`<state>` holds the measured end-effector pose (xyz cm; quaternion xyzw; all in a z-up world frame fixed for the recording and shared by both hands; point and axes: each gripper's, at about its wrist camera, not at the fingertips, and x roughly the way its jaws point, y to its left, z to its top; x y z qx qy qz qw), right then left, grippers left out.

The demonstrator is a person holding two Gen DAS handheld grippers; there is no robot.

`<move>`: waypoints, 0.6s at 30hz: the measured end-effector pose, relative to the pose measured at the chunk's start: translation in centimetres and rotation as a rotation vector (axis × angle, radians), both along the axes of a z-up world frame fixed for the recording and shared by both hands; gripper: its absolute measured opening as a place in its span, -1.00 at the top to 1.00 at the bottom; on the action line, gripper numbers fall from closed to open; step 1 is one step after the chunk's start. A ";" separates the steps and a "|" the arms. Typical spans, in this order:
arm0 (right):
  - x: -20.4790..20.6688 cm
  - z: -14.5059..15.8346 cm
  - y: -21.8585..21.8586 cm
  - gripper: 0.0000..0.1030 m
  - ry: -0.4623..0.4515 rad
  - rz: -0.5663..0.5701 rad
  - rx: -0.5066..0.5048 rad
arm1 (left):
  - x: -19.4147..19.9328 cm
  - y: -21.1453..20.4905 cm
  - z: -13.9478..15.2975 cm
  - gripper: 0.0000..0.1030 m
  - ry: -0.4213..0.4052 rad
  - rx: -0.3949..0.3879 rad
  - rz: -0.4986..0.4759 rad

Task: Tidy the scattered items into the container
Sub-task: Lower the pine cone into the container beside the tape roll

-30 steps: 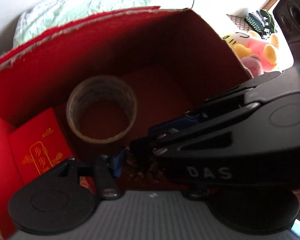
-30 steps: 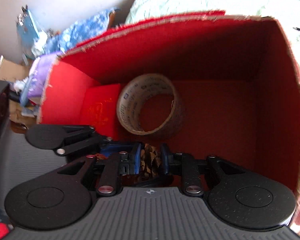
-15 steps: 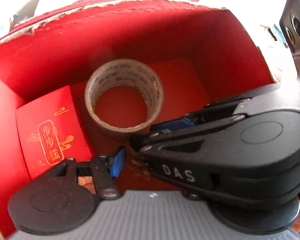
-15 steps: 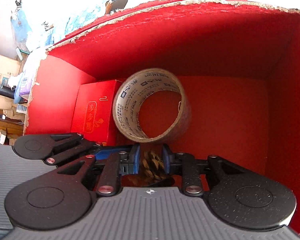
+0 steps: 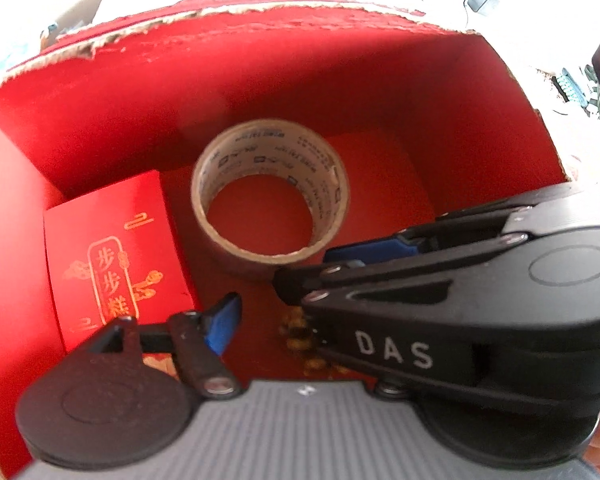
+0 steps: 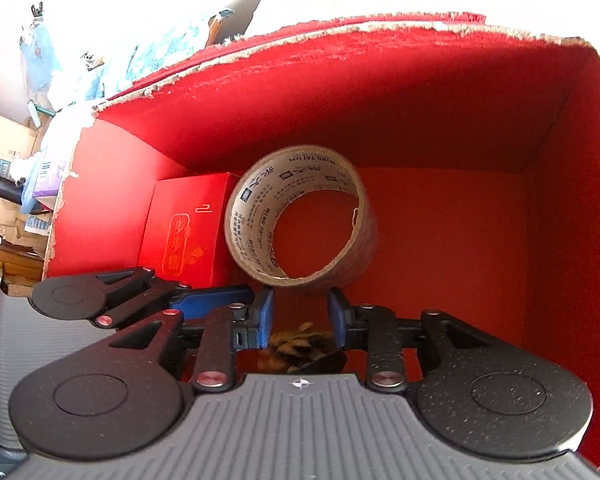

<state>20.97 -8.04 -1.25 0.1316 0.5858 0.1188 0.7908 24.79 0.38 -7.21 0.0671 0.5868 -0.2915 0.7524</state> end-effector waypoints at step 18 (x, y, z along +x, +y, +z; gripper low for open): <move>-3.2 3.5 0.2 0.20 -0.161 -0.070 -0.155 | -1.8 0.9 0.7 -0.40 -0.123 0.030 0.030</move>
